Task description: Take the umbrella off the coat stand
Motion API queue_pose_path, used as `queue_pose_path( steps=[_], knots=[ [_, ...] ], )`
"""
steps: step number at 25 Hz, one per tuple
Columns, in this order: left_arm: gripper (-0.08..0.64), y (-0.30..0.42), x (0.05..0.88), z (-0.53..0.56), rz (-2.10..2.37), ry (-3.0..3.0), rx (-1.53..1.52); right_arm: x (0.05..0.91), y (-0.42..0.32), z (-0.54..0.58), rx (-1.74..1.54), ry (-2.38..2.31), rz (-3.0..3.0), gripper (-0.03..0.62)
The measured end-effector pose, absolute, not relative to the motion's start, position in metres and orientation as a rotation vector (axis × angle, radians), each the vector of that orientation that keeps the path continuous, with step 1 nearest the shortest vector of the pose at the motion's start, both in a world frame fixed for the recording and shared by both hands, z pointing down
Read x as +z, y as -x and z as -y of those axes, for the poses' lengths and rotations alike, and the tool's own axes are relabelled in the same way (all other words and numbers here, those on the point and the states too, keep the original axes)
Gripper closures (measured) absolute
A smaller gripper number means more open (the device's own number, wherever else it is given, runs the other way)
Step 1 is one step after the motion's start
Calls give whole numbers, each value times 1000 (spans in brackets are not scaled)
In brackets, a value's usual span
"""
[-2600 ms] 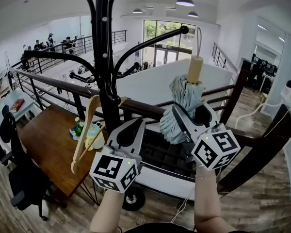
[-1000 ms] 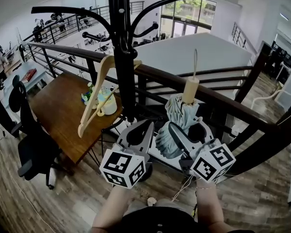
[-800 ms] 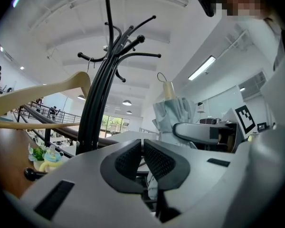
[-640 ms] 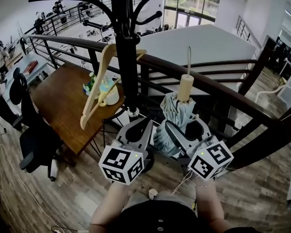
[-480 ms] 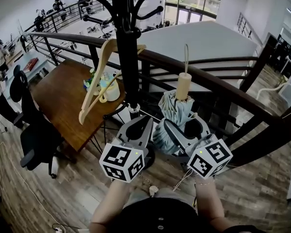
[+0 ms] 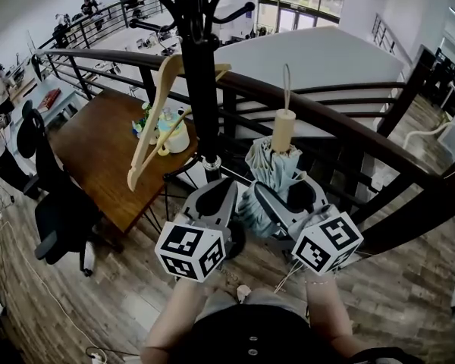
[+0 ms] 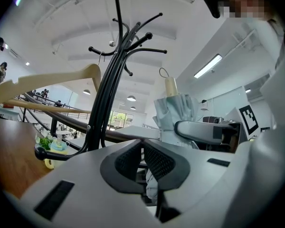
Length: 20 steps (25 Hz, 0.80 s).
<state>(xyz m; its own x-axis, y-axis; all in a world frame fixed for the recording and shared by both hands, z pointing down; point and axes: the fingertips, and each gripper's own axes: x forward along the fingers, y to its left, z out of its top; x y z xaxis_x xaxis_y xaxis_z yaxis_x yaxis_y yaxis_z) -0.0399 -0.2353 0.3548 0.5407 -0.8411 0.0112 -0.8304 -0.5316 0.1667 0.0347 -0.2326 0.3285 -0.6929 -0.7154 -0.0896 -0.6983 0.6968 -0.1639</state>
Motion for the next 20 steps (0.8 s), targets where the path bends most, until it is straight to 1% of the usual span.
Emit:
queue_pose_path(
  steps=[20],
  knots=[
    [532,42,363,238,1431,-2597,-103,340,-33,236,-202,1171,-2770,310]
  ],
)
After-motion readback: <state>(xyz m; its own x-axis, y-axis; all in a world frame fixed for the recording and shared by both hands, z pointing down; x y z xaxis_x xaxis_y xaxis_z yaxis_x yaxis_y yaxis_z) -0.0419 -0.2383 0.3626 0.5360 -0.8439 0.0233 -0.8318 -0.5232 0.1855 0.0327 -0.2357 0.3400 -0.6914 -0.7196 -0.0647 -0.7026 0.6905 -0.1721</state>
